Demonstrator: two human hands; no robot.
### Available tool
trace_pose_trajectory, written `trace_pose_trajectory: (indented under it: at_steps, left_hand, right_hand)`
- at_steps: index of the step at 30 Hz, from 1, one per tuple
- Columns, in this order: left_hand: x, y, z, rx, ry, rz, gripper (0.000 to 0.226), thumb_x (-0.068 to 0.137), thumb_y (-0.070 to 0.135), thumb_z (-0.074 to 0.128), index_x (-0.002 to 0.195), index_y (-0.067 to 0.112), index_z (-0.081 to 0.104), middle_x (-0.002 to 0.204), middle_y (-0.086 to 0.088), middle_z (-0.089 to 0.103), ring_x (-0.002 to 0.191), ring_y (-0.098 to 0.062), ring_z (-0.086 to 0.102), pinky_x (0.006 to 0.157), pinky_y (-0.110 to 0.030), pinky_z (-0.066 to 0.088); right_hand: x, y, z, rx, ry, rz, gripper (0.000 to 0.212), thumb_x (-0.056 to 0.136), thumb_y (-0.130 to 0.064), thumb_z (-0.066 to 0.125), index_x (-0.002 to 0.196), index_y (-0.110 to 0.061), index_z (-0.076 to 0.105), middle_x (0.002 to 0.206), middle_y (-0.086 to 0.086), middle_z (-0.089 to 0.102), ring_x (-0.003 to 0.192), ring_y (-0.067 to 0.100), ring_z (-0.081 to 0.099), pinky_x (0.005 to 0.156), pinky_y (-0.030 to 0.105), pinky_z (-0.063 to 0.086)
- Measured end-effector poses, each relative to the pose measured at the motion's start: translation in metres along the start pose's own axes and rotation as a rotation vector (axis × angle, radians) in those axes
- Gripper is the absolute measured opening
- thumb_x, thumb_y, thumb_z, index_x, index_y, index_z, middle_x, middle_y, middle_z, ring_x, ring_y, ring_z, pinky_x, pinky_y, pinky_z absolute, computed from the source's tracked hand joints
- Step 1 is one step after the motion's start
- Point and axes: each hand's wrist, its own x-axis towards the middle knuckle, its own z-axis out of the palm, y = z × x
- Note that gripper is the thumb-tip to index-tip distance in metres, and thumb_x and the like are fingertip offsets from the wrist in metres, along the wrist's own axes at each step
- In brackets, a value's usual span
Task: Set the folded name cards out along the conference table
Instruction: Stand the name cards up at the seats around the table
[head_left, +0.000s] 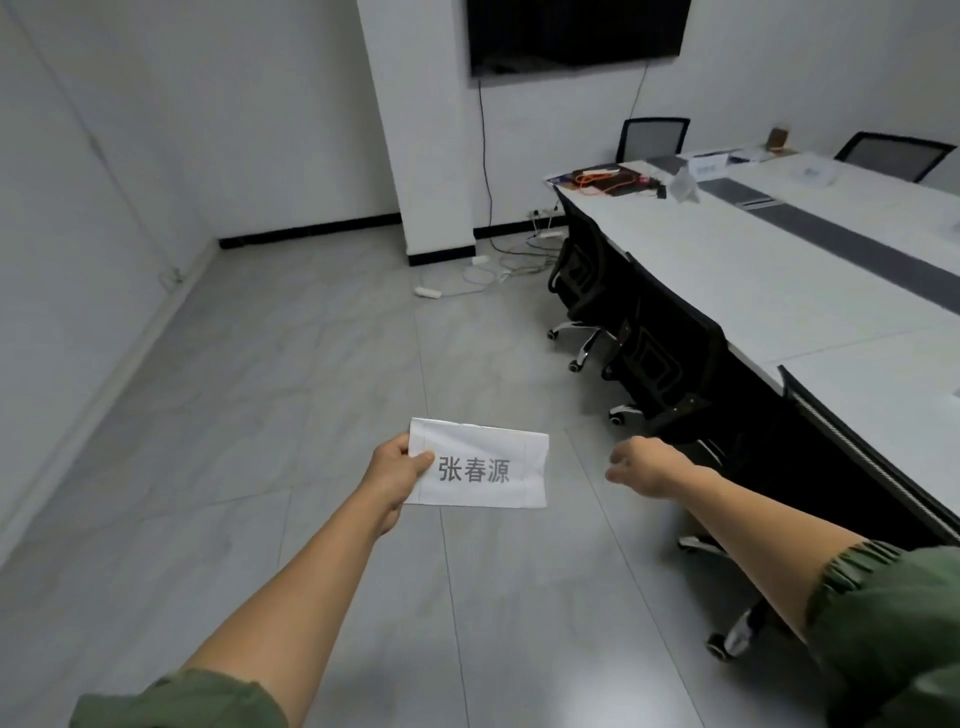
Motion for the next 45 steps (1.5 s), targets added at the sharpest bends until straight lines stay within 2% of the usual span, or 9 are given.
trace_pose_trajectory:
  at_steps: [4, 8, 13, 17, 22, 28, 33, 38, 45]
  left_hand:
    - [0.095, 0.046, 0.003, 0.040, -0.054, 0.004, 0.022, 0.094, -0.003, 0.050, 0.098, 0.014, 0.064, 0.101, -0.012, 0.069, 0.089, -0.029, 0.066, 0.088, -0.044, 0.054]
    - [0.173, 0.072, 0.026, 0.041, -0.117, 0.007, 0.023, 0.095, -0.003, 0.049, 0.107, 0.011, 0.064, 0.101, -0.012, 0.069, 0.088, -0.029, 0.067, 0.085, -0.041, 0.055]
    - [0.295, 0.108, 0.076, 0.027, -0.173, -0.003, 0.022, 0.096, -0.002, 0.048, 0.106, 0.011, 0.062, 0.096, -0.009, 0.069, 0.085, -0.027, 0.067, 0.079, -0.038, 0.055]
    - [0.382, 0.141, 0.111, 0.025, -0.178, -0.037, 0.022, 0.096, -0.001, 0.048, 0.111, 0.010, 0.061, 0.098, -0.010, 0.070, 0.085, -0.026, 0.068, 0.076, -0.037, 0.055]
    - [0.477, 0.198, 0.152, 0.010, -0.188, -0.013, 0.023, 0.097, -0.001, 0.047, 0.111, 0.011, 0.061, 0.099, -0.009, 0.070, 0.084, -0.024, 0.068, 0.071, -0.034, 0.055]
    - [0.590, 0.246, 0.213, 0.033, -0.267, 0.003, 0.025, 0.097, 0.000, 0.048, 0.115, 0.010, 0.061, 0.104, -0.010, 0.070, 0.091, -0.026, 0.069, 0.079, -0.038, 0.056]
    - [0.688, 0.288, 0.283, 0.063, -0.372, 0.043, 0.023, 0.097, 0.002, 0.049, 0.113, 0.012, 0.061, 0.108, -0.011, 0.069, 0.098, -0.029, 0.067, 0.088, -0.044, 0.054]
    - [0.771, 0.334, 0.360, 0.151, -0.516, 0.039, 0.027, 0.098, 0.004, 0.049, 0.121, 0.013, 0.059, 0.114, -0.011, 0.068, 0.103, -0.031, 0.065, 0.090, -0.047, 0.054]
    - [0.839, 0.372, 0.511, 0.254, -0.739, 0.021, 0.028, 0.099, 0.003, 0.048, 0.122, 0.015, 0.059, 0.109, -0.009, 0.067, 0.097, -0.028, 0.065, 0.080, -0.039, 0.055]
  right_hand:
    - [0.058, -0.019, -0.038, 0.034, 0.031, 0.014, 0.038, 0.089, -0.042, 0.060, 0.119, -0.020, 0.064, 0.118, 0.004, 0.065, 0.104, 0.026, 0.063, 0.085, 0.032, 0.049]
    - [0.117, -0.010, -0.062, 0.061, 0.036, 0.086, 0.033, 0.086, -0.041, 0.060, 0.107, -0.018, 0.067, 0.105, 0.005, 0.069, 0.095, 0.026, 0.066, 0.080, 0.038, 0.056]
    - [0.224, 0.011, -0.104, 0.050, 0.042, 0.106, 0.019, 0.091, -0.036, 0.060, 0.097, -0.018, 0.064, 0.100, -0.010, 0.054, 0.101, 0.023, 0.059, 0.076, 0.029, 0.042]
    - [0.314, 0.030, -0.148, 0.089, 0.047, 0.136, 0.027, 0.089, -0.042, 0.060, 0.102, -0.019, 0.068, 0.103, 0.001, 0.068, 0.099, 0.024, 0.062, 0.079, 0.034, 0.049]
    - [0.404, 0.041, -0.217, 0.094, 0.113, 0.132, 0.034, 0.090, -0.040, 0.061, 0.110, -0.014, 0.069, 0.110, 0.004, 0.069, 0.103, 0.026, 0.062, 0.090, 0.040, 0.051]
    - [0.497, 0.072, -0.272, 0.107, 0.144, 0.170, 0.033, 0.092, -0.040, 0.059, 0.115, -0.018, 0.066, 0.112, 0.002, 0.068, 0.103, 0.024, 0.062, 0.089, 0.038, 0.051]
    - [0.566, 0.113, -0.312, 0.142, 0.201, 0.321, 0.021, 0.091, -0.039, 0.056, 0.098, -0.022, 0.066, 0.095, 0.000, 0.066, 0.097, 0.027, 0.062, 0.076, 0.033, 0.049]
    - [0.614, 0.151, -0.352, 0.216, 0.240, 0.490, 0.041, 0.092, -0.045, 0.054, 0.127, -0.026, 0.059, 0.123, -0.001, 0.065, 0.114, 0.023, 0.058, 0.093, 0.035, 0.047]
    - [0.623, 0.237, -0.360, 0.357, 0.232, 0.733, 0.040, 0.093, -0.044, 0.053, 0.128, -0.025, 0.059, 0.126, -0.001, 0.063, 0.114, 0.021, 0.057, 0.093, 0.035, 0.047]
